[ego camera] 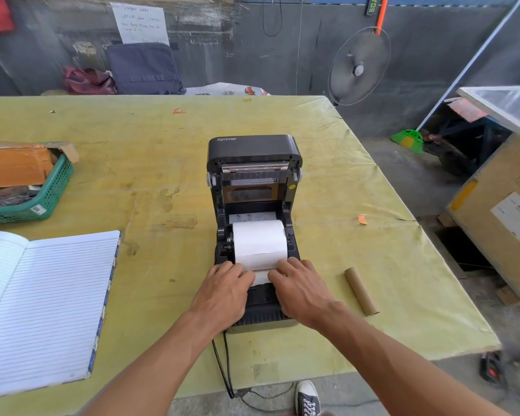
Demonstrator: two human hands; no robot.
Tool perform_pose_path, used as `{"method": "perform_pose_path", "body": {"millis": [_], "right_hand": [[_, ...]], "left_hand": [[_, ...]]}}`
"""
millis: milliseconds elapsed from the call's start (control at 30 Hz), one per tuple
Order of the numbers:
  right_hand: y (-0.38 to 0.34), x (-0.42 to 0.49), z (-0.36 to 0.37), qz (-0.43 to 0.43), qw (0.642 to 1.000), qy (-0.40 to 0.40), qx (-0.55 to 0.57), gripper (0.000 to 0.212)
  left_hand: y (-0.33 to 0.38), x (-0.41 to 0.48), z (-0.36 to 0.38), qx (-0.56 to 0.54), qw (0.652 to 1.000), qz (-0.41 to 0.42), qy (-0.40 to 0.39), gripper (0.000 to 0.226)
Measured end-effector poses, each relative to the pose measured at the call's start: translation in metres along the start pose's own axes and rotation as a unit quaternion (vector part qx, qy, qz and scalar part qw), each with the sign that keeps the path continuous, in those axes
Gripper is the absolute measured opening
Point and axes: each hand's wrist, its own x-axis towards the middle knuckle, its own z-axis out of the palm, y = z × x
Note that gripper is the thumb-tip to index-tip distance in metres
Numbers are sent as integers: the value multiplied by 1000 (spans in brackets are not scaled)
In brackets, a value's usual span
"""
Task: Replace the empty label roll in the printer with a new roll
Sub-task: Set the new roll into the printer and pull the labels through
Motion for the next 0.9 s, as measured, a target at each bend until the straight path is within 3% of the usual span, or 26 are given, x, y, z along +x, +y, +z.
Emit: {"method": "perform_pose_path", "body": {"millis": [67,267,533,633,800,900], "right_hand": [[2,0,0,-7,1000,6,4,6],[7,12,-5,-31,999,-23,5,21],[5,16,-6,-35,998,-36,-34,18],[2,14,-9,-49,997,-18,-51,8],[0,8,-7,-64,995,56,-54,21],[0,4,-4,-77,992,82,-49,17]], "left_hand": [[-2,1,1,-10,1000,9,9,11],[-2,7,-1,-23,999,18,22,12],[0,6,1,0,999,21,31,14],[1,5,0,-5,999,24,45,16],[7,2,0,-2,998,18,66,16],[12,0,-1,27,998,31,53,13]]}}
